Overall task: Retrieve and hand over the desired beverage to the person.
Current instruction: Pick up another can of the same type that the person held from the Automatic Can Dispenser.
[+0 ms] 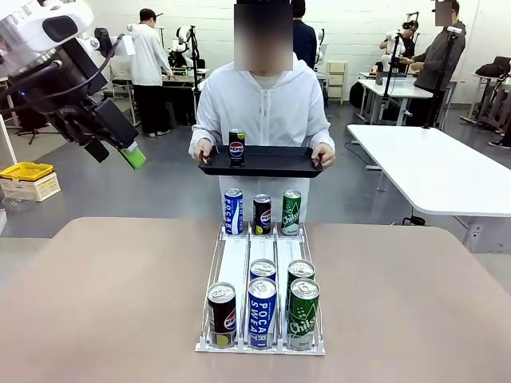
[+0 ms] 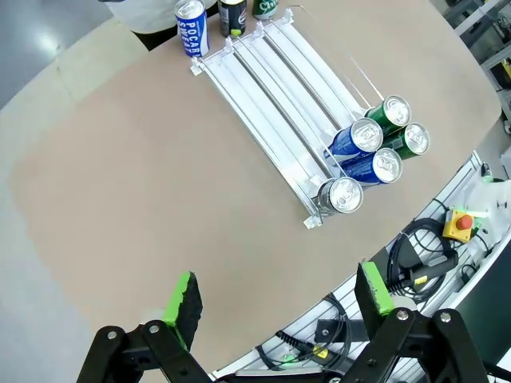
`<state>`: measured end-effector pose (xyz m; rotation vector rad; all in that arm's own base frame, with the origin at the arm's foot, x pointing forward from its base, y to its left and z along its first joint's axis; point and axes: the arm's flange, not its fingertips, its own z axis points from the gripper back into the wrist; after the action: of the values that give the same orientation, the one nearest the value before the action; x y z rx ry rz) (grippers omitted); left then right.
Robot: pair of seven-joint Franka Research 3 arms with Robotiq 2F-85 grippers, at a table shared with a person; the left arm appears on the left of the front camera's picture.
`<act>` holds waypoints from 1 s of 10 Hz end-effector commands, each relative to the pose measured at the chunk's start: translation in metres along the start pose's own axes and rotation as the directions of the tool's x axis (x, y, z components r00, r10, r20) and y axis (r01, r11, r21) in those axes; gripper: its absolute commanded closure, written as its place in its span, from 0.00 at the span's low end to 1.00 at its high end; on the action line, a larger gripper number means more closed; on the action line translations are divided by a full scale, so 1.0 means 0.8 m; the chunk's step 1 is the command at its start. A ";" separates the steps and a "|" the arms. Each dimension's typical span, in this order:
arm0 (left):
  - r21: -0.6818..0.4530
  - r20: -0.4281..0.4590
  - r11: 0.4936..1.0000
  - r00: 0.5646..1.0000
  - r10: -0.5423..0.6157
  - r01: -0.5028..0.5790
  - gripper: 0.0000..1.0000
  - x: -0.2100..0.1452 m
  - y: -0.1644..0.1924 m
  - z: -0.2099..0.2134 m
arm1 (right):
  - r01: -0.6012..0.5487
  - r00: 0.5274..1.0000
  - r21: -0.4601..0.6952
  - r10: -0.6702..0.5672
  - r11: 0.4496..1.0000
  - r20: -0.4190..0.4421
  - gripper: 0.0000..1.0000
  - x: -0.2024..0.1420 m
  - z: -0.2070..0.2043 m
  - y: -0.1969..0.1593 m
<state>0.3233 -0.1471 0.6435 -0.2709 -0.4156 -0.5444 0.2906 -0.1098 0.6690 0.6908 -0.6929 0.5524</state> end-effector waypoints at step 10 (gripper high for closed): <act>-0.434 0.353 0.874 0.934 -0.061 0.221 0.00 -0.156 0.191 0.102 | -0.015 1.000 0.028 0.014 0.999 0.026 0.00 0.002 -0.001 -0.001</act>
<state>0.2858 0.0622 0.6458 -0.7555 -0.6600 -0.7084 0.2903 -0.1103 0.6691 0.6905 -0.6928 0.5518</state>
